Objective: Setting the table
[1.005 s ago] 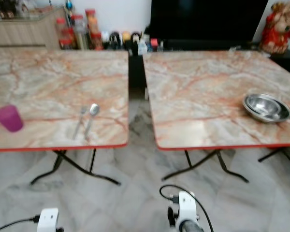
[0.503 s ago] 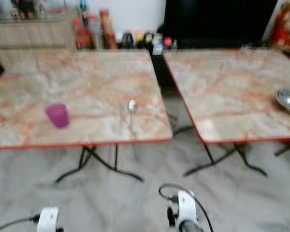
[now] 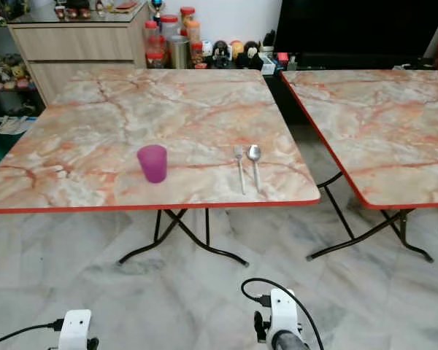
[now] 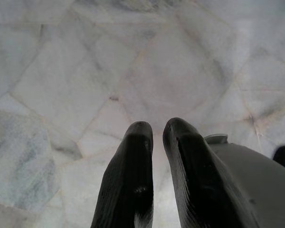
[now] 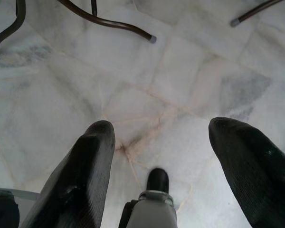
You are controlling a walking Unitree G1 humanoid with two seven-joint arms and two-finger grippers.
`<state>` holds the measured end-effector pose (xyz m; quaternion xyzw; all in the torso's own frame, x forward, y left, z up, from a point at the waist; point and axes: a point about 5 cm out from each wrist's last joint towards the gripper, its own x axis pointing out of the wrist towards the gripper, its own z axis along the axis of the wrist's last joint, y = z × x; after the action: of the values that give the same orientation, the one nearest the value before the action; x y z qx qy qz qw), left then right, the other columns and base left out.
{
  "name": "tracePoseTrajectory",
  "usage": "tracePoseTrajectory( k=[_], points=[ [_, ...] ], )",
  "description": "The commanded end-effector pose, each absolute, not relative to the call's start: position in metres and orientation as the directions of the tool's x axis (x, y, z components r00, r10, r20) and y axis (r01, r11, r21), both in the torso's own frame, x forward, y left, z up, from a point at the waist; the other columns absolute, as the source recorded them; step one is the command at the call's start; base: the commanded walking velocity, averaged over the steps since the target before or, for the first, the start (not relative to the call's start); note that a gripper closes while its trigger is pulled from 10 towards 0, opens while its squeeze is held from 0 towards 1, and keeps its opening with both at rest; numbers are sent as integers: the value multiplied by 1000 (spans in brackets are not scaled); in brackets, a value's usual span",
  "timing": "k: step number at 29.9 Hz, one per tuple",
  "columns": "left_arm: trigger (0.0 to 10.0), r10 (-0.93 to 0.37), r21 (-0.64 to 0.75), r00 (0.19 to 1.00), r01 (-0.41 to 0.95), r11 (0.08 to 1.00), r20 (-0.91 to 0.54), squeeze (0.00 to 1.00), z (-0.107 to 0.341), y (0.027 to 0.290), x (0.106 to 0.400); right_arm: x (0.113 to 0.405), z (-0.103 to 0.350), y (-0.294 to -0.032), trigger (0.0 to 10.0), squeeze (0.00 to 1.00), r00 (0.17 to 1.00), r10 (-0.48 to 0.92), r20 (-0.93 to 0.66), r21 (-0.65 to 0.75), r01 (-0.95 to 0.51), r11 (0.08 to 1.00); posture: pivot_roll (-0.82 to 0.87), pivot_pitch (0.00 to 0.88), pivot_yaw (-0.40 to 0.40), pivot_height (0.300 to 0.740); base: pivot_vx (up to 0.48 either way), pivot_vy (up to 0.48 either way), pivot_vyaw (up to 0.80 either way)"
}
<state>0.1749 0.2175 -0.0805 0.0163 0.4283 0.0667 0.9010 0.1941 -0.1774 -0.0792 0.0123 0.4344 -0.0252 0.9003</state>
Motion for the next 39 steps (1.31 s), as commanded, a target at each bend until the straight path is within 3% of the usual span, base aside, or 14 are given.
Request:
tracePoseTrajectory(
  k=[1,39],
  points=[
    [10000,130,77,631,-110,991,-765,0,-80,214,177,198,-77,-183,10000,0,632,-51,-773,-7,71,997,45,0,-17,714,0,0,0],
    [10000,124,91,615,-84,992,-778,0,-81,212,177,198,-76,-180,10000,0,645,-52,-763,-15,63,998,37,0,-3,714,0,6,0]
  ],
)
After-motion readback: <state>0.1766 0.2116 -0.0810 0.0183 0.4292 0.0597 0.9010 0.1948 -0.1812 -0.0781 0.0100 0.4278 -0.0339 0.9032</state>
